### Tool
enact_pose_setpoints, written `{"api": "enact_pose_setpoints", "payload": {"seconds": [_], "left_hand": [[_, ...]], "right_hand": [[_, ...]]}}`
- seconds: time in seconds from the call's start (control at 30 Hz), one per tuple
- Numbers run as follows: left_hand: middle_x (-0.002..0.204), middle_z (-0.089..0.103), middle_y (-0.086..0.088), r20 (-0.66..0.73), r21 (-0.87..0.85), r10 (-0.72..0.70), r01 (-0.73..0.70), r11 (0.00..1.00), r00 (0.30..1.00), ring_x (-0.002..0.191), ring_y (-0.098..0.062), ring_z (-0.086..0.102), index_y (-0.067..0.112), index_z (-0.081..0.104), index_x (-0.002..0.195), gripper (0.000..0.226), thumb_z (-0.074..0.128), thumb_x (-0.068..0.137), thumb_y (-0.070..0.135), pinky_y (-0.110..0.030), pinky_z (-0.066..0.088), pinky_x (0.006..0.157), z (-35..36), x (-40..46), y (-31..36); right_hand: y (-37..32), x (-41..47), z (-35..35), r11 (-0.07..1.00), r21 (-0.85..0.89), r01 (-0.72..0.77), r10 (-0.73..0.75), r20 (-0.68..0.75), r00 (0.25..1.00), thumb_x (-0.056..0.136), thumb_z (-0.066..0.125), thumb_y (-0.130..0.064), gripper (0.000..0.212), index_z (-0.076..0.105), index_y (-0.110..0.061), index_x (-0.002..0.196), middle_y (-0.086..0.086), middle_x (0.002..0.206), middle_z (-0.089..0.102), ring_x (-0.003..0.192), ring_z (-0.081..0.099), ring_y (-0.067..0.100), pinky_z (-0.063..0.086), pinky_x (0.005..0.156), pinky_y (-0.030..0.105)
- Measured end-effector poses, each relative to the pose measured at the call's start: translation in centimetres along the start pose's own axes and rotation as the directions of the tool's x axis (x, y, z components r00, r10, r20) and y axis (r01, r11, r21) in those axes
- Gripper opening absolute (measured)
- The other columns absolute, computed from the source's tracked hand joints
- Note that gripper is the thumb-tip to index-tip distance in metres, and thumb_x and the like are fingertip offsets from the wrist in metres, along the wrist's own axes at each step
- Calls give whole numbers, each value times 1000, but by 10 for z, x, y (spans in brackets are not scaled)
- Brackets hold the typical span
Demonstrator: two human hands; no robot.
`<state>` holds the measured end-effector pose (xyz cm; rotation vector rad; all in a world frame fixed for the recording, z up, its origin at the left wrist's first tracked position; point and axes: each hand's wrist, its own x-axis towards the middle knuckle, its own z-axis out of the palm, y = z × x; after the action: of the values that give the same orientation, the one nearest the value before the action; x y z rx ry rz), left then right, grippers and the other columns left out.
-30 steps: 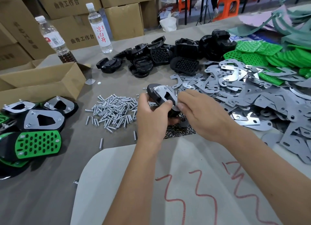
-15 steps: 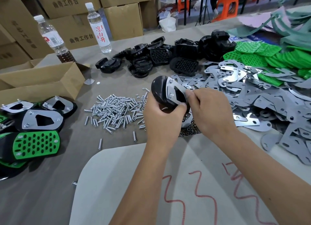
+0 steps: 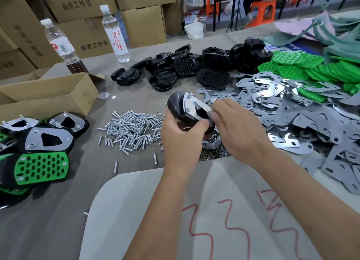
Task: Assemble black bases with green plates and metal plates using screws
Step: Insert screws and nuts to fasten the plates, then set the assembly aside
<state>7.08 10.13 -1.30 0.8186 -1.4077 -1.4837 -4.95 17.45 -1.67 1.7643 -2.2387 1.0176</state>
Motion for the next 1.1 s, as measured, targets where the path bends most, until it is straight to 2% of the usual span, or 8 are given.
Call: {"api": "enact_pose_setpoints", "payload": {"seconds": [0.13, 0.2, 0.3, 0.53, 0.67, 0.87, 1.1], "left_hand": [[93, 76, -11, 0, -8, -12, 12, 1000, 1000, 92, -36, 75, 16, 68, 101, 36, 79, 69, 3, -53, 65, 75, 0, 0, 0], [94, 76, -10, -4, -14, -22, 22, 1000, 1000, 93, -35, 75, 15, 68, 102, 35, 78, 71, 1, -53, 65, 75, 0, 1, 1], [94, 77, -8, -4, 12, -28, 28, 1000, 1000, 92, -32, 75, 14, 68, 102, 36, 80, 72, -1, -56, 63, 81, -1, 2, 0], [95, 76, -18, 34, -68, -64, 66, 995, 997, 95, -42, 73, 6, 67, 105, 37, 77, 72, -6, -53, 65, 72, -2, 2, 2], [100, 74, -22, 38, -113, -75, 79, 990, 996, 97, -43, 73, 7, 67, 107, 40, 75, 68, 2, -55, 64, 74, -5, 3, 3], [96, 75, -20, 95, -128, -100, 112, 985, 990, 81, -29, 76, 11, 70, 99, 33, 73, 68, 4, -45, 64, 67, -10, 3, 4], [93, 75, -19, 123, -108, -121, 134, 985, 985, 75, -28, 73, 17, 72, 89, 24, 72, 68, 6, -39, 62, 63, -15, 4, 9]], "right_hand": [[-1, 1, -1, 999, 21, -47, 49, -70, 996, 109, 43, -31, 30, 46, -16, 83, -3, 80, 47, 72, 47, 25, 42, 63, 47], [0, 0, -3, 998, 49, -29, 31, -45, 999, 108, 44, -31, 23, 45, -19, 88, -6, 83, 49, 73, 48, 23, 42, 64, 45], [1, -2, -5, 998, 56, 22, -25, 44, 999, 105, 37, -28, 12, 43, -21, 97, -4, 94, 50, 77, 51, 28, 47, 67, 51], [-1, 0, -5, 1000, -7, 10, -10, 41, 999, 108, 37, -29, 20, 48, -19, 95, -1, 95, 49, 77, 52, 29, 48, 65, 51], [0, -2, -8, 999, 24, 29, -31, 85, 996, 107, 37, -30, 15, 44, -20, 98, -4, 95, 49, 78, 50, 28, 47, 68, 51], [-2, -2, -6, 998, 49, 45, -50, 92, 995, 107, 39, -24, 14, 44, -18, 95, -3, 94, 49, 78, 48, 27, 45, 68, 50], [-7, -3, -8, 999, 6, 32, -32, 102, 994, 107, 35, -31, 17, 44, -19, 99, -3, 98, 47, 75, 50, 30, 46, 66, 51]]}}
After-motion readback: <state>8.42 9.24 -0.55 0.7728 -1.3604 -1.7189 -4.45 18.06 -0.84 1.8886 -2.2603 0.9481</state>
